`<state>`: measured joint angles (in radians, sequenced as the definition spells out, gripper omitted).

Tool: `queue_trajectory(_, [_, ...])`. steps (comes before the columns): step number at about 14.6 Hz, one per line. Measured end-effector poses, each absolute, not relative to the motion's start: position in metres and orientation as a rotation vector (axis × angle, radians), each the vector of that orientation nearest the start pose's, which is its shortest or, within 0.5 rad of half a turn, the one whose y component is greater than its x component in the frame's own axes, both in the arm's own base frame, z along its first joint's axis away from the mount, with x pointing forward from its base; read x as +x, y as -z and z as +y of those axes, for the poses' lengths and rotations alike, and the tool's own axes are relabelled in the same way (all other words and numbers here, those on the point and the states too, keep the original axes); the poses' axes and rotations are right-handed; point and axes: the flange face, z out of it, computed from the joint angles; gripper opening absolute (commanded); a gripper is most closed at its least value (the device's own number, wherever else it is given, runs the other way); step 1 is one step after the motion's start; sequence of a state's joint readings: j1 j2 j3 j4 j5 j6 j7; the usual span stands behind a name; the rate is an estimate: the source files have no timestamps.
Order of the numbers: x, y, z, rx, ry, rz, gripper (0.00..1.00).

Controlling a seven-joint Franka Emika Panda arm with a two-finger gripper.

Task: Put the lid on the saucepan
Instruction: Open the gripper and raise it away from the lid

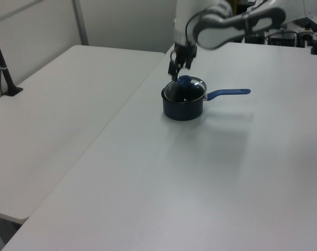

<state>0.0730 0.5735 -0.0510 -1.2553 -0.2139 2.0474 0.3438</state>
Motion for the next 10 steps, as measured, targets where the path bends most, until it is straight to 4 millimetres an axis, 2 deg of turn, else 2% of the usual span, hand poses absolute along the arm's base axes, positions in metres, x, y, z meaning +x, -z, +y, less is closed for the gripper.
queue_trajectory(3, [0.715,-0.530,-0.030,-3.217,0.436,0.528,1.00])
queue_trajectory(5, [0.682,-0.583,-0.057,-3.181,0.403,0.608,1.00])
queue_trajectory(6, [0.662,-0.604,-0.065,-3.168,0.363,0.629,1.00])
queue_trajectory(7, [0.642,-0.618,-0.069,-3.159,0.304,0.643,1.00])
queue_trajectory(8, [0.614,-0.631,-0.070,-3.152,0.211,0.646,1.00])
queue_trajectory(10, [0.574,-0.638,-0.062,-3.142,0.122,0.619,1.00])
